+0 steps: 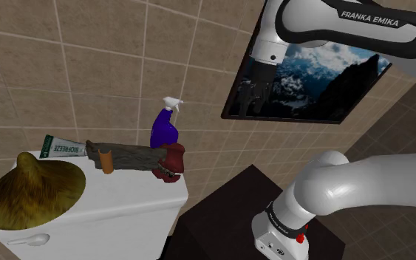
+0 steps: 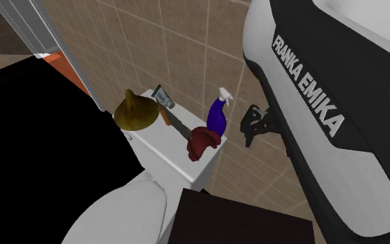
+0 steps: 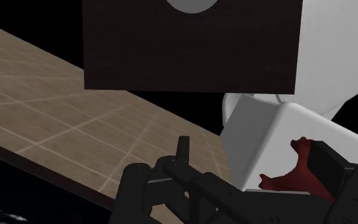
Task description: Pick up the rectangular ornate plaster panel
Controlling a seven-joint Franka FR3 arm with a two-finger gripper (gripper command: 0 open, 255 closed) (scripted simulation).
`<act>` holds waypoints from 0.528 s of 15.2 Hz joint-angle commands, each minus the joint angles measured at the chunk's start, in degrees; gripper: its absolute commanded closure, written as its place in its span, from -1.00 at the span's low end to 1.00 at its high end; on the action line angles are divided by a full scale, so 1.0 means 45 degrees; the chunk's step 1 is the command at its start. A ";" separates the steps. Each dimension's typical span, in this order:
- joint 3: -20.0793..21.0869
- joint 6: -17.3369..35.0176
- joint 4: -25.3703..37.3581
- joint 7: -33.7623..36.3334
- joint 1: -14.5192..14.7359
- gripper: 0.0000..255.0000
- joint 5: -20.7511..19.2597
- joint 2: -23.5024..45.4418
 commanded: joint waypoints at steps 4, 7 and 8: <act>0.0341 0.1232 0.0055 -0.0578 0.0505 -1.00 0.0107 0.0993; 0.0705 0.2400 0.0219 -0.1131 0.0980 -1.00 0.0185 0.2023; 0.0831 0.2773 0.0296 -0.1309 0.1131 -1.00 0.0201 0.2371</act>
